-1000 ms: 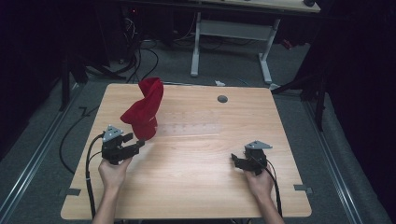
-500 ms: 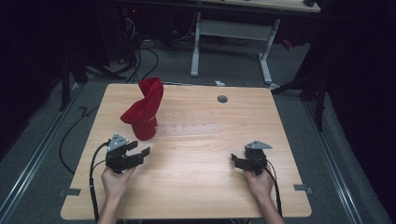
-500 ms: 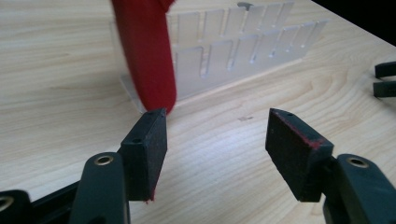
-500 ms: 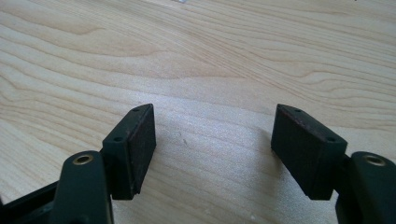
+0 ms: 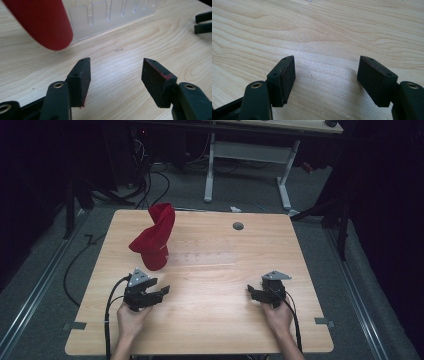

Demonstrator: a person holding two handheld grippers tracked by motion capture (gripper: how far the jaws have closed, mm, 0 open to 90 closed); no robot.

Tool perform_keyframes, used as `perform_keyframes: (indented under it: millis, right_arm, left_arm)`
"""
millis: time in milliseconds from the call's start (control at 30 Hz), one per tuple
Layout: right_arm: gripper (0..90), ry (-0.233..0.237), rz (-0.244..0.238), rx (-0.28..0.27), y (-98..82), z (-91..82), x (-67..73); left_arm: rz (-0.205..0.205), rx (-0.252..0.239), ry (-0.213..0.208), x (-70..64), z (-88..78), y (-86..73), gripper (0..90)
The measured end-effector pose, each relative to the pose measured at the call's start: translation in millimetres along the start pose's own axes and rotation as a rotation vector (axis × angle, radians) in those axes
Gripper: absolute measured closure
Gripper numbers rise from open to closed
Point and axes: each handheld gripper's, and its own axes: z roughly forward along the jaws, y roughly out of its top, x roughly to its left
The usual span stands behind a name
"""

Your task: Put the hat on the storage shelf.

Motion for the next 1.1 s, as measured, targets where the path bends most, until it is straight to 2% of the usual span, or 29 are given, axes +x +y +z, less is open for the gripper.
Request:
perform_keyframes:
  millis: [100, 267, 433, 700, 900, 1100]
  right_arm:
    - [31.1, 0.0, 0.0, 0.0, 0.0, 0.0, 0.0]
    - [31.0, 0.0, 0.0, 0.0, 0.0, 0.0, 0.1]
    - [31.0, 0.0, 0.0, 0.0, 0.0, 0.0, 0.1]
    - [31.0, 0.0, 0.0, 0.0, 0.0, 0.0, 0.1]
    - [31.0, 0.0, 0.0, 0.0, 0.0, 0.0, 0.1]
    - [31.0, 0.0, -0.001, 0.0, 0.0, 0.0, 0.1]
  left_arm:
    - [-0.017, 0.01, -0.007, -0.8, 2.0, -4.2, 40.4]
    - [0.005, 0.021, 0.01, -2.8, 6.9, -11.5, 39.5]
    - [-0.001, 0.034, 0.01, -5.6, 13.3, -21.6, 39.7]
    - [0.035, 0.054, 0.043, -4.2, 23.2, -34.3, 38.3]
    - [0.075, 0.065, 0.092, -0.9, 31.7, -42.9, 37.2]
    - [0.102, 0.039, 0.112, 0.5, 34.4, -46.1, 36.7]
